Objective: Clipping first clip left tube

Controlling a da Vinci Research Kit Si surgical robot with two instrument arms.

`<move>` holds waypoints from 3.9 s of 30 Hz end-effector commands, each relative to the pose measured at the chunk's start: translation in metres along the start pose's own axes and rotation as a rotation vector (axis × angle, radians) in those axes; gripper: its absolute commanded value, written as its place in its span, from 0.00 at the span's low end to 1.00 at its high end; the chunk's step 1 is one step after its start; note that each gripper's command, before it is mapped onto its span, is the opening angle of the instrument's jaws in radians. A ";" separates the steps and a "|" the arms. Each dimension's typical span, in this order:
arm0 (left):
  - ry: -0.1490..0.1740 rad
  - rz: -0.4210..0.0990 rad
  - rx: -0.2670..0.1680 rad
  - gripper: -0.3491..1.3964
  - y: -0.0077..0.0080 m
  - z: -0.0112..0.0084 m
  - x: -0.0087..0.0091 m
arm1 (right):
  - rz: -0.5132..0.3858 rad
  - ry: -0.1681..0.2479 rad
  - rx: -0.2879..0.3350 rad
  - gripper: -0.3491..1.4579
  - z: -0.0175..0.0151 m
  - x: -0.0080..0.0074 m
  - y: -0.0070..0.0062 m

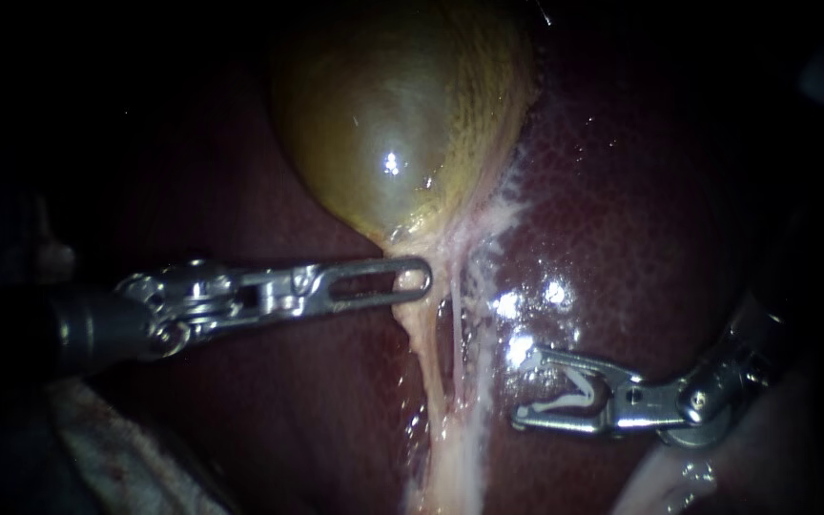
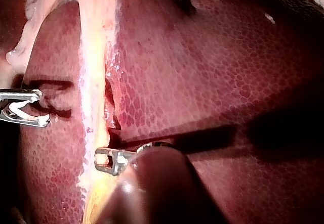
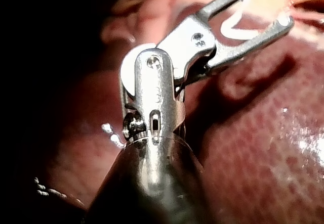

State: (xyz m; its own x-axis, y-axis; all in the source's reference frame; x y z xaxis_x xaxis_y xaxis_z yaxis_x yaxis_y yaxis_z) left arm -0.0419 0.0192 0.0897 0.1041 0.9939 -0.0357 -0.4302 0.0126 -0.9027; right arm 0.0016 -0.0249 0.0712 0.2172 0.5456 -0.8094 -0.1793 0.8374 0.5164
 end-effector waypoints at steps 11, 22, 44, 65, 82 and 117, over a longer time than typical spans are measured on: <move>-0.002 0.002 0.000 0.00 0.0005 -0.0003 0.0000 | 0.000 0.000 0.000 0.44 0.0000 0.0000 0.0000; -0.001 0.002 0.001 0.00 0.0006 -0.0003 0.0000 | -0.001 0.001 -0.008 0.44 0.0014 -0.0001 -0.0005; 0.000 0.002 0.001 0.00 0.0007 -0.0002 -0.0001 | -0.033 0.009 -0.014 0.47 0.0081 -0.0039 -0.0009; 0.000 0.001 0.002 0.00 0.0008 -0.0002 -0.0002 | -0.033 0.013 -0.027 0.47 0.0104 -0.0070 0.0006; 0.001 0.001 0.002 0.00 0.0009 -0.0001 -0.0003 | -0.012 0.017 -0.024 0.47 0.0133 -0.0088 0.0001; 0.001 0.001 0.002 0.00 0.0010 0.0000 -0.0003 | 0.030 0.020 -0.015 0.07 0.0138 -0.0095 0.0001</move>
State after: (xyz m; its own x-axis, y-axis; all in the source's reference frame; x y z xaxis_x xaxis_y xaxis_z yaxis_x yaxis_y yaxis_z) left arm -0.0423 0.0189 0.0888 0.1051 0.9938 -0.0373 -0.4323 0.0119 -0.9016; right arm 0.0127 -0.0296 0.0829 0.1916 0.5695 -0.7993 -0.1996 0.8200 0.5364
